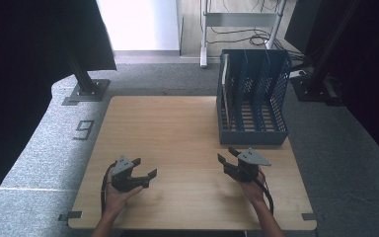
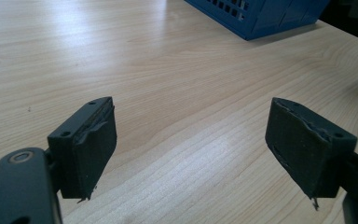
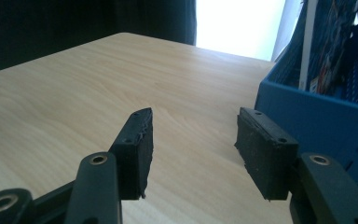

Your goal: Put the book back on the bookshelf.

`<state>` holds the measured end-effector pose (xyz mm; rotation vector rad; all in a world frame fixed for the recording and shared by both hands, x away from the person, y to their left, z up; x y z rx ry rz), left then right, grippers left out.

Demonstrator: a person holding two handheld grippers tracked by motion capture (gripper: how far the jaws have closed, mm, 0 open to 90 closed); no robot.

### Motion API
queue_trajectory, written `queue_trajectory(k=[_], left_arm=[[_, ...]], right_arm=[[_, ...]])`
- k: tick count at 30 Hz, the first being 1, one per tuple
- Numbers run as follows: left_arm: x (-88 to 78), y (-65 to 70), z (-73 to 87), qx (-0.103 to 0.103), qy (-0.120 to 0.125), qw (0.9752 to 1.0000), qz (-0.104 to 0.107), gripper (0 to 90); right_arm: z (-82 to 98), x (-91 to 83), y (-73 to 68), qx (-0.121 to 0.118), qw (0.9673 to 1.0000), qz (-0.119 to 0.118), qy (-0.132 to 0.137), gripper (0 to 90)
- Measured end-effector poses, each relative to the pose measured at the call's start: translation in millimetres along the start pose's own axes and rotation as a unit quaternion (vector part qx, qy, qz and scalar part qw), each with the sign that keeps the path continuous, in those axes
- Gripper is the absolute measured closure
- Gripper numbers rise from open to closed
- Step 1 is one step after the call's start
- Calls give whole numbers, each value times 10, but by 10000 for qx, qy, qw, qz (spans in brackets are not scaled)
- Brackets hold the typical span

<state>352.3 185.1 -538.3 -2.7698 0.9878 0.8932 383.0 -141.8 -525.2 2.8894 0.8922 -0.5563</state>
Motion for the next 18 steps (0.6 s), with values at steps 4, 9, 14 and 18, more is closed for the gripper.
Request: queue_trajectory(k=[4,9,14,18], left_arm=[[7,-5,18,-23,-23,10000,-22,164],[5,-2,29,11,-48,10000,-31,164],[21,-4,40,2,-80,10000,-29,164],[27,5,48,1,-107,9999,-17,164]], right_arm=[[113,2,-17,-40,9998,-45,-197,445],[220,38,-13,-2,9991,-62,-410,442],[242,47,-12,-11,9990,-47,-435,442],[232,31,-16,-35,9994,-7,-355,443]])
Point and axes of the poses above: each handheld gripper's, and its own axes: x roughly forward along the jaws, z roughly out of its underside, y roughly to its right, the point moved 7 cm from there along x, roughly forward along the jaws, and after that the axes turned 4 degrees about -y, right-handed, at the moved point
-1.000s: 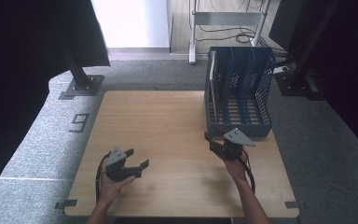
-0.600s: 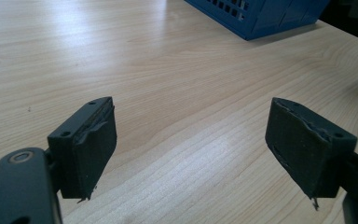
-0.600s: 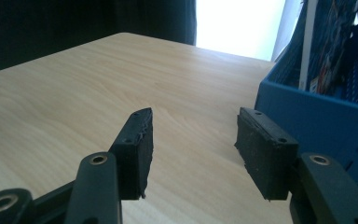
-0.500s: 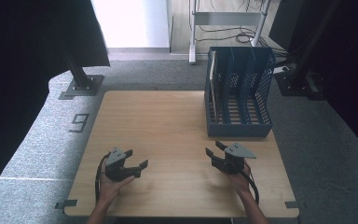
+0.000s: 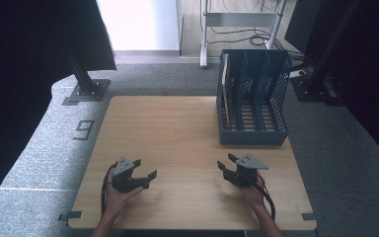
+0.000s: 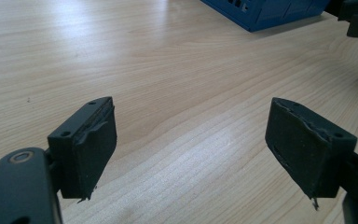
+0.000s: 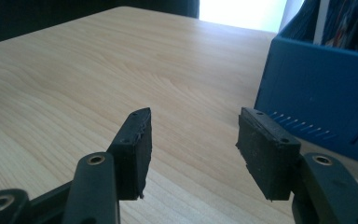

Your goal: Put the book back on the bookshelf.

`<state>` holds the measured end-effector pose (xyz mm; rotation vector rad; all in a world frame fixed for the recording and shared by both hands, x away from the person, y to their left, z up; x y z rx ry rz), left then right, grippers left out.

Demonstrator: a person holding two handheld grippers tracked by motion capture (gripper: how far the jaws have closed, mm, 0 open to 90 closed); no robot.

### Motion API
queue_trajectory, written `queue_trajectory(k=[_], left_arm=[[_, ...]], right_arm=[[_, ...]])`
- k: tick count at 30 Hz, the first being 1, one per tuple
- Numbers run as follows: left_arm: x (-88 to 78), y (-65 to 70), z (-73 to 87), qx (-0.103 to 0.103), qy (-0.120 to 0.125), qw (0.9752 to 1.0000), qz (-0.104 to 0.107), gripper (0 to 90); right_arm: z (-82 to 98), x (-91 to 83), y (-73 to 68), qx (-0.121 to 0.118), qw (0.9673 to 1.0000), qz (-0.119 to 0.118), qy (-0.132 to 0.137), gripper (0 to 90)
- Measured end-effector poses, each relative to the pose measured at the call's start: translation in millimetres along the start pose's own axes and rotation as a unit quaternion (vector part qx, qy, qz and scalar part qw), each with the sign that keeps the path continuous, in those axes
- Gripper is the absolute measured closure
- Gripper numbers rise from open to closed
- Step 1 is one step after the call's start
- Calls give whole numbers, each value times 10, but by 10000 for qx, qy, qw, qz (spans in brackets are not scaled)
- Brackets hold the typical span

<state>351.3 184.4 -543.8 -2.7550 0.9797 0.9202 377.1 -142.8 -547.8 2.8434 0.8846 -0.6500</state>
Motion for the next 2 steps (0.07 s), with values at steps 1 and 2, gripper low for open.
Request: queue_trajectory(k=[1,2], left_arm=[[0,0,-1,13,2,10000,2,164],[0,0,-1,13,2,10000,2,164]], right_arm=[[-9,-8,-4,-6,10000,5,40,444],[-9,-8,-4,-6,10000,5,40,444]])
Point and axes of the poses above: each handheld gripper's, and its own axes: x roughly forward along the jaws, z roughly out of its underside, y roughly to its right, the point moved 7 cm from there along x, roughly forward along the jaws, and after that the axes turned 4 degrees about -y, right-handed, at the moved point
